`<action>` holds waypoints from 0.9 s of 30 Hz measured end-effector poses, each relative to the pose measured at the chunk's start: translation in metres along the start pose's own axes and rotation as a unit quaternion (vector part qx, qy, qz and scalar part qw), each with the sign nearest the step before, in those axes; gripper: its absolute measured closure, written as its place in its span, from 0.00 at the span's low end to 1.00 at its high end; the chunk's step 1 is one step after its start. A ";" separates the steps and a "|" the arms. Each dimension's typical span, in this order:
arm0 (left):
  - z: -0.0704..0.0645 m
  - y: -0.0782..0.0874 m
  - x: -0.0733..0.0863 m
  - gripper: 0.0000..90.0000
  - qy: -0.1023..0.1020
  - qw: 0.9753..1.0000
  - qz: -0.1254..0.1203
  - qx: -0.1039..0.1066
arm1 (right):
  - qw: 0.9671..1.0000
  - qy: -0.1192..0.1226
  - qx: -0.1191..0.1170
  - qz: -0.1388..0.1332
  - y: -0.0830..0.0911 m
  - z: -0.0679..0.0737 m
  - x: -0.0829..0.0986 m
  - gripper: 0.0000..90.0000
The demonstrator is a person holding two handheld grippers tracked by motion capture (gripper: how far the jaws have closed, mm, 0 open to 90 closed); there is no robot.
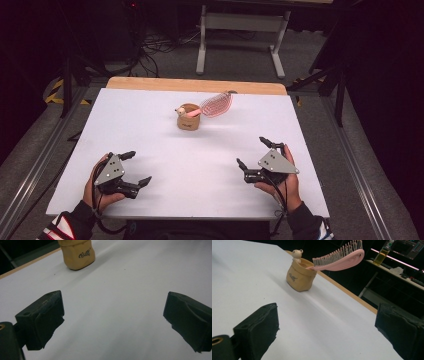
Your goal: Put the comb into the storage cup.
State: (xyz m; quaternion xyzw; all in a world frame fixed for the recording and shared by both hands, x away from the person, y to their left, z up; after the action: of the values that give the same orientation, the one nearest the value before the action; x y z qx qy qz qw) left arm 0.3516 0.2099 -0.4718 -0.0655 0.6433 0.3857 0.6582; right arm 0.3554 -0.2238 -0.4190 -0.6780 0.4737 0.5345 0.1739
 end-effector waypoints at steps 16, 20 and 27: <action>-0.001 -0.001 0.000 0.05 -0.002 1.000 0.002 0.001 | 1.000 -0.014 0.000 0.014 0.007 -0.001 0.031 0.06; -0.001 -0.001 0.000 0.05 -0.001 1.000 0.001 0.001 | 1.000 -0.024 0.003 0.016 0.010 -0.004 0.040 0.06; -0.001 -0.002 -0.002 0.04 -0.003 1.000 0.000 0.002 | 0.998 -0.040 0.012 0.037 0.018 -0.009 0.057 0.05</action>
State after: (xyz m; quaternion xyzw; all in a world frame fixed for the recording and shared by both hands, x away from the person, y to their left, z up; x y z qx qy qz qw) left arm 0.3519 0.2070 -0.4714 -0.0628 0.6422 0.3848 0.6600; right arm 0.3446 -0.2649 -0.4619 -0.6362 0.4975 0.5611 0.1811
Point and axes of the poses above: each handheld gripper's, and its own axes: y roughly backward along the jaws, x roughly out of its underside, z roughly to its left, the point moved 2 cm from there along -y, roughly forward along the jaws, and after that the axes turned 1 degree about -y, right-handed, at the moved point
